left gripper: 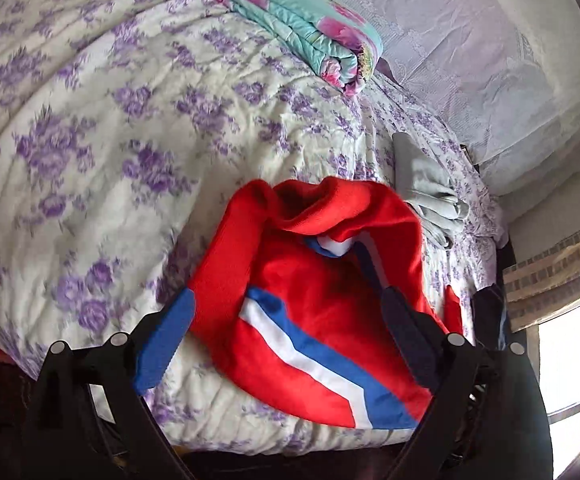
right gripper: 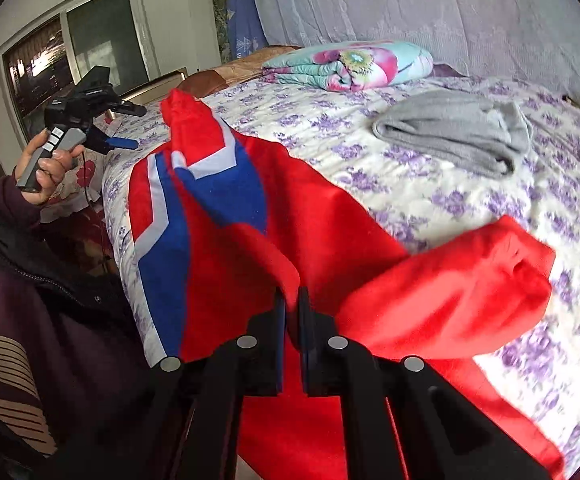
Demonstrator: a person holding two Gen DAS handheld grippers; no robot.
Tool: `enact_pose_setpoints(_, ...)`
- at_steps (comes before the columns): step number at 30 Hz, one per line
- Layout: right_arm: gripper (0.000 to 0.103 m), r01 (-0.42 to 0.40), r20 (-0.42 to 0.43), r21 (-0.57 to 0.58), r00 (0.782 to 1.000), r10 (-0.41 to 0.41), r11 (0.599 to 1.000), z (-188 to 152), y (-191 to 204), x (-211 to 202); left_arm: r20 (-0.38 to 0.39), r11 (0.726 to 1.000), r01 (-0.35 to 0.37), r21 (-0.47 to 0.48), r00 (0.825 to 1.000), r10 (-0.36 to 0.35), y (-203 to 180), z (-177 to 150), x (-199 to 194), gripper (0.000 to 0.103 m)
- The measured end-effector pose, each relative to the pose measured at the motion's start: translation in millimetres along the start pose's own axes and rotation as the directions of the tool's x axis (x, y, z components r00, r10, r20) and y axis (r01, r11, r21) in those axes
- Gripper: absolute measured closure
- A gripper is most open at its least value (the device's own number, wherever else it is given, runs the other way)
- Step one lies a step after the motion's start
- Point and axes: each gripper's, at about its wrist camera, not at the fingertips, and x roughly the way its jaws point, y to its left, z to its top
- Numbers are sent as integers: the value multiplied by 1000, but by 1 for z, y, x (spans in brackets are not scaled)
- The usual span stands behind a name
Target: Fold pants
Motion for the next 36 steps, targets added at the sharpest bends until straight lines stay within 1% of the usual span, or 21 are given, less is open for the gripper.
enact_pose_setpoints(1, 97, -7, 3, 21, 1000, 7, 1000, -6, -2, 1, -7, 1000, 16, -2, 1000, -16, -4, -3, 3, 12)
enact_pose_setpoints(3, 97, -3, 8, 42, 1000, 3, 999, -15, -3, 4, -14, 1000, 19, 22, 1000, -19, -19, -7, 10, 12)
enact_pose_setpoints(5, 97, -4, 14, 58, 1000, 4, 998, -20, -5, 5, -33, 997, 53, 50, 998, -51, -35, -8, 19, 12)
enact_pose_setpoints(6, 97, -4, 19, 60, 1000, 2, 998, -22, -5, 5, -40, 997, 53, 64, 998, -50, -42, -7, 24, 12)
enact_pose_setpoints(7, 97, -3, 22, 62, 1000, 2, 998, -23, -6, 5, -46, 997, 34, 74, 998, -31, -47, -6, 31, 12)
enact_pose_setpoints(9, 97, -4, 29, 69, 1000, 2, 998, -23, -6, 5, -83, 998, 1, 56, 997, 4, -46, -7, 44, 12)
enact_pose_setpoints(10, 97, -4, 32, 72, 999, 1, 997, -23, -7, 5, -93, 999, -6, 46, 996, 10, -43, -9, 45, 12)
enact_pose_setpoints(12, 97, -4, 37, 74, 999, 2, 997, -23, -7, 6, -93, 999, -8, 39, 996, 11, -38, -13, 38, 12)
enact_pose_setpoints(15, 96, -13, 37, 82, 999, 10, 997, -25, -10, 6, -89, 999, -39, 11, 995, 39, -28, -25, 23, 12)
enact_pose_setpoints(17, 96, -19, 38, 83, 999, 16, 996, -25, -10, 6, -103, 999, -44, -4, 994, 43, -21, -31, 24, 12)
enact_pose_setpoints(19, 96, -27, 41, 88, 999, 23, 996, -25, -12, 7, -120, 999, -35, -9, 992, 33, -18, -32, 33, 13)
enact_pose_setpoints(21, 96, -32, 42, 98, 999, 28, 995, -26, -14, 9, -120, 999, -5, -37, 993, 1, -18, -28, 44, 13)
enact_pose_setpoints(22, 96, -31, 41, 101, 999, 27, 994, -27, -14, 10, -114, 999, 10, -36, 993, -14, -21, -25, 48, 15)
enact_pose_setpoints(24, 96, -27, 42, 99, 999, 23, 995, -27, -13, 10, -99, 999, -5, -38, 995, 2, -24, -17, 54, 19)
enact_pose_setpoints(27, 96, -24, 45, 95, 999, 20, 995, -29, -12, 8, -95, 999, 12, -48, 995, -17, -27, -10, 57, 20)
enact_pose_setpoints(29, 96, -26, 50, 96, 999, 21, 995, -30, -12, 7, -67, 1000, 16, -11, 998, -16, -32, -7, 55, 35)
enact_pose_setpoints(30, 96, -28, 55, 97, 998, 22, 995, -30, -12, 6, -54, 1000, 20, 12, 998, -19, -33, -5, 55, 70)
enact_pose_setpoints(31, 96, -28, 63, 96, 998, 22, 995, -28, -12, 4, -60, 1000, 28, 7, 998, -27, -31, -2, 55, 88)
enact_pose_setpoints(32, 96, -31, 75, 90, 997, 24, 995, -26, -10, 1, -62, 999, 50, -20, 997, -51, -27, 0, 52, 88)
enact_pose_setpoints(33, 96, -37, 95, 78, 995, 30, 996, -22, -6, -5, -50, 998, 52, -19, 997, -53, -27, 2, 48, 88)
enact_pose_setpoints(36, 96, -61, 169, 30, 984, 56, 998, -12, 9, -32, -6, 999, 41, 17, 999, -41, -32, -2, 25, 88)
